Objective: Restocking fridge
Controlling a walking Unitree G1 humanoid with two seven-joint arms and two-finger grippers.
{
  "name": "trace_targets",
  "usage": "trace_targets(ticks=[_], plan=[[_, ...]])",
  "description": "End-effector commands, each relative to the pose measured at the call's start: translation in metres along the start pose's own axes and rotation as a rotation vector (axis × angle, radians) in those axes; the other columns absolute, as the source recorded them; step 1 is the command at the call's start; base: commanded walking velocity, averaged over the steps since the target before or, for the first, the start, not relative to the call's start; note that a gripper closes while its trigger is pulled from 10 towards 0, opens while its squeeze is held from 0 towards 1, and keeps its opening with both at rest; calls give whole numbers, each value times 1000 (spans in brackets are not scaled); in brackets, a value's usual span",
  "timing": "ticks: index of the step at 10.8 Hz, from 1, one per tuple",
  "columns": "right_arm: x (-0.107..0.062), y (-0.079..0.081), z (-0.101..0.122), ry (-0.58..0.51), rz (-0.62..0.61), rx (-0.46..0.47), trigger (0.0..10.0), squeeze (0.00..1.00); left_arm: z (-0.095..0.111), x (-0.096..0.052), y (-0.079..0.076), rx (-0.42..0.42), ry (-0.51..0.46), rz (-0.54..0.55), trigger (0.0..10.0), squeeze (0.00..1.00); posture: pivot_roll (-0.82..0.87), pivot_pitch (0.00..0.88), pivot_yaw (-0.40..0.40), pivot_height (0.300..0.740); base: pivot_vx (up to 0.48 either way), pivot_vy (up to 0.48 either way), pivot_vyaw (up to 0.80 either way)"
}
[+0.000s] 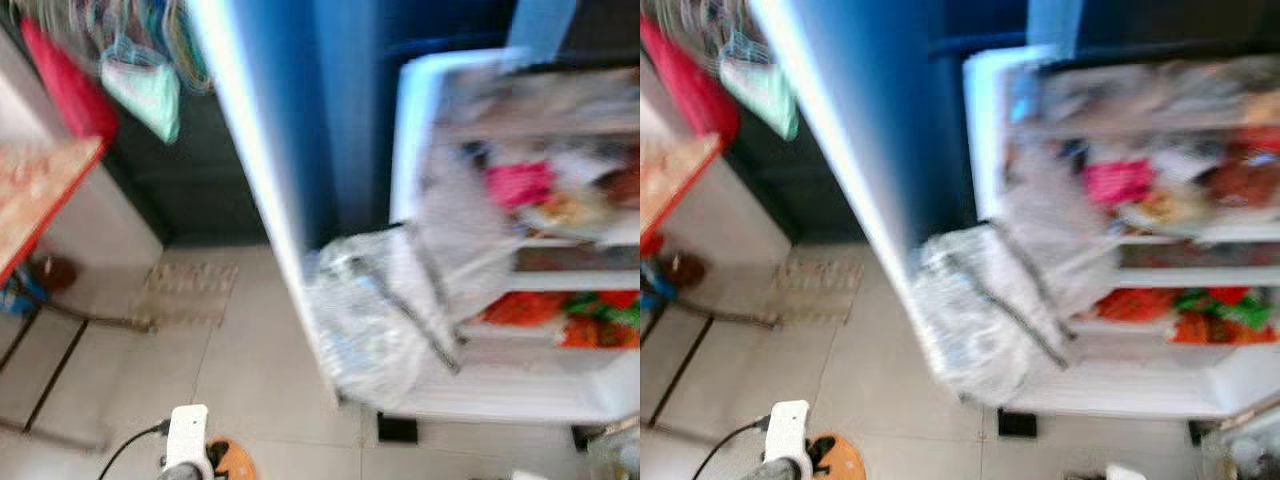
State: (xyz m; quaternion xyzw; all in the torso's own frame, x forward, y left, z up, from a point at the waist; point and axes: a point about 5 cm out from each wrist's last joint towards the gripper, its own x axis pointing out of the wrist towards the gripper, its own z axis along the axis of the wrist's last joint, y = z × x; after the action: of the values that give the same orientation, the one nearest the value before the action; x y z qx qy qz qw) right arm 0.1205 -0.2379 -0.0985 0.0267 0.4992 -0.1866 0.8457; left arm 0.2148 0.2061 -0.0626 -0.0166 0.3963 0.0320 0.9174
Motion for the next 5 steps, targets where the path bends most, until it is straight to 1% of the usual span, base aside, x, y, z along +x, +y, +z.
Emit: trace_targets(ticks=[1, 4, 5], plan=[[-2, 5, -12, 41, 15, -1, 10000, 0, -18, -4, 5, 17, 74, 10, 10000, 0, -44, 109, 90, 740, 0, -341, -706], [-2, 0, -13, 43, -3, 13, 10000, 0, -17, -4, 4, 11, 71, 13, 10000, 0, -45, 124, 87, 740, 0, -340, -671], [-2, -1, -14, 43, -3, 13, 10000, 0, -17, -4, 4, 9, 71, 15, 10000, 0, -44, 125, 87, 740, 0, -341, 0]])
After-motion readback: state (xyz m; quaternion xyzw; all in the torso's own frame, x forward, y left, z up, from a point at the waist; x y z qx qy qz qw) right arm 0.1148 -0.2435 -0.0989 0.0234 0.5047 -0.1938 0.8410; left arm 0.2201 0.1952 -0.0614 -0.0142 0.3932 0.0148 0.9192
